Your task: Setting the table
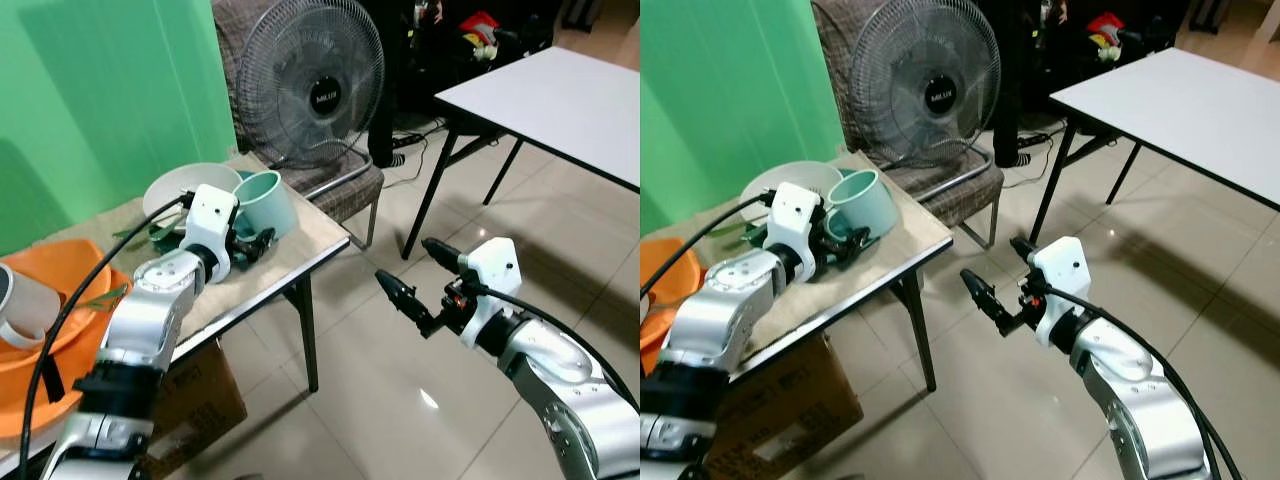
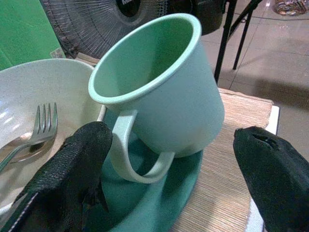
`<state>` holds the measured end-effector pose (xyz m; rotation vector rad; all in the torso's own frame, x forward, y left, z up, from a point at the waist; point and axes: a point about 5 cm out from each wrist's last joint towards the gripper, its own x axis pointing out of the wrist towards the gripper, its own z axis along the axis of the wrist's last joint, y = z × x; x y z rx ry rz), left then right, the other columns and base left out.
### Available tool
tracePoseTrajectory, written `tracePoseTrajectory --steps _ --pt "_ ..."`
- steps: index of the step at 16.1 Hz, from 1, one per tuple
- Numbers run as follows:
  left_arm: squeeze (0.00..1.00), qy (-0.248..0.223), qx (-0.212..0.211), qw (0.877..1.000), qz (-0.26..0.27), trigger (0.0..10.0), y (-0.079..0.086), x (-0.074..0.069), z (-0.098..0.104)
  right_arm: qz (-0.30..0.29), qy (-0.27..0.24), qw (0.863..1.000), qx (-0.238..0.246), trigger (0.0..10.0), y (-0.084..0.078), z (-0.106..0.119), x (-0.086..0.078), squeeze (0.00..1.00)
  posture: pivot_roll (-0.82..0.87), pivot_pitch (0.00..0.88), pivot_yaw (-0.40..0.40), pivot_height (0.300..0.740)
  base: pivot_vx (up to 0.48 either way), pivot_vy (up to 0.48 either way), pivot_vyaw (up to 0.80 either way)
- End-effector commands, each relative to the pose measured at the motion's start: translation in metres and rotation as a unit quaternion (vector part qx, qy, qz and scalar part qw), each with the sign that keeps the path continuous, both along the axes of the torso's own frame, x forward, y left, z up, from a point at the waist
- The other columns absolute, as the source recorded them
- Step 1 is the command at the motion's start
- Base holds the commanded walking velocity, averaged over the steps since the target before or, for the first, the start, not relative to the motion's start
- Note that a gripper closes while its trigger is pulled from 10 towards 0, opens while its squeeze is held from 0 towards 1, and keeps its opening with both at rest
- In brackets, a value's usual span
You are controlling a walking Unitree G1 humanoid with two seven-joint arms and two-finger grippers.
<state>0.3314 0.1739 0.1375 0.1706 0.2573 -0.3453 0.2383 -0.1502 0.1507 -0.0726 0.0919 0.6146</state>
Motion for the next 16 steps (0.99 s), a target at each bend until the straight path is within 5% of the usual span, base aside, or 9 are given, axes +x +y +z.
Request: tracePoseTrajectory --steps 1,6,7,8,10,13,16 --pt "0.0 -0.008 0.003 1.0 0.002 10.0 0.002 0.004 0.003 0.0 -0.005 1.0 0.004 10.0 0.0 0.001 0.0 0.0 -0.06 0.0 0.053 0.74 0.0 0.0 0.0" --pt "0.0 -0.011 0.007 1.0 -0.003 9.9 0.006 0.009 0.002 0.015 -0.003 1.0 0.003 10.0 0.003 0.0 0.002 0.0 -0.04 0.0 0.039 0.74 0.0 0.0 0.0" --pt "0.0 -0.013 0.004 1.0 -0.012 6.3 0.006 0.008 0.003 0.022 -0.002 1.0 0.002 10.0 0.005 0.0 0.002 0.0 -0.03 0.0 0.034 0.74 0.0 0.0 0.0" --pt "0.0 -0.014 0.004 1.0 -0.015 5.8 0.006 0.007 0.004 0.025 -0.002 1.0 0.002 10.0 0.005 0.0 0.003 0.0 -0.03 0.0 0.032 0.74 0.0 0.0 0.0" --pt "0.0 -0.014 0.0 1.0 -0.021 2.1 0.004 0.007 0.002 0.039 0.002 0.999 0.0 10.0 0.007 -0.001 0.004 0.0 -0.02 0.0 0.028 0.74 0.0 0.0 0.0" --pt "0.0 -0.01 -0.001 1.0 -0.022 0.0 0.003 0.008 -0.002 0.05 0.006 0.999 0.0 10.0 0.009 -0.002 0.005 0.0 -0.02 0.0 0.026 0.74 0.0 0.0 0.0" --pt "0.0 -0.004 -0.008 1.0 -0.02 0.0 0.002 0.011 -0.005 0.062 0.01 0.998 -0.001 10.0 0.01 -0.002 0.004 0.0 -0.03 0.0 0.024 0.74 0.0 0.0 0.0"
